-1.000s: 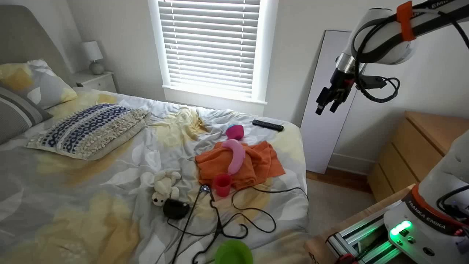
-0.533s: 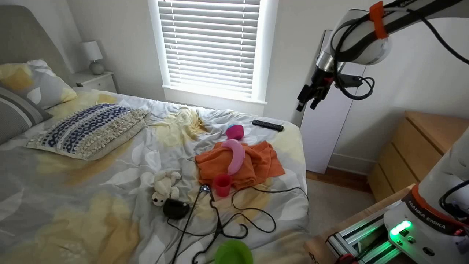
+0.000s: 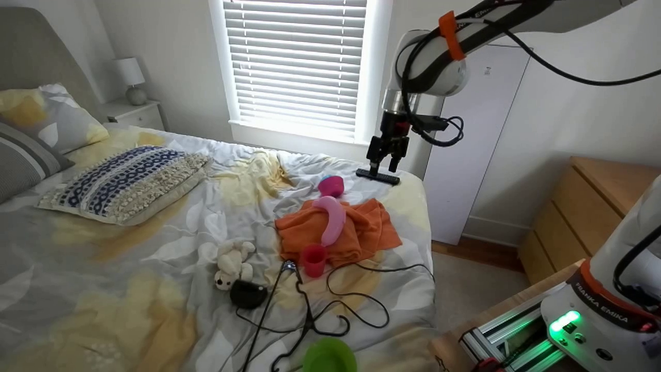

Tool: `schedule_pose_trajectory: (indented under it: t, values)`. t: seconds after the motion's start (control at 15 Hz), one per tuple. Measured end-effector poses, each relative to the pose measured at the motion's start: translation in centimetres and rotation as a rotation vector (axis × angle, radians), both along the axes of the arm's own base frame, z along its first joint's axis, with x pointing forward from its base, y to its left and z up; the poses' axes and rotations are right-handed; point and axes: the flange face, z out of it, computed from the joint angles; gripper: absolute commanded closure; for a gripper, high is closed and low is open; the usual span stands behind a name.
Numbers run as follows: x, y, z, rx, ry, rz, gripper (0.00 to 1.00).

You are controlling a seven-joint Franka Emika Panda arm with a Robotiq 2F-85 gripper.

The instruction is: Put the pink thing into the cup

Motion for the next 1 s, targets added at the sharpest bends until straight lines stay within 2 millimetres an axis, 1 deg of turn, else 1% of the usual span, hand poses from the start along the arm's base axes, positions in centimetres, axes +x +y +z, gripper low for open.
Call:
schedule_pose_trajectory:
  t: [0.07,0.13,0.47,0.67,0.8,1.0]
  values:
    - [0.4,1.0,0.0,0.000,-0.004,0.020,0.00]
    - [0.7,1.4,0.0,0.000,-0.006,0.029,0.00]
    - [1.1,1.4,-0.1,-0.003,-0.008,0.030,0.00]
    - [1.6,2.4,-0.6,0.010,-0.025,0.035,0.00]
    - [2.1,3.4,-2.1,0.022,-0.022,0.035,0.00]
    - [3.0,4.2,-5.2,0.029,-0.018,-0.008,0.00]
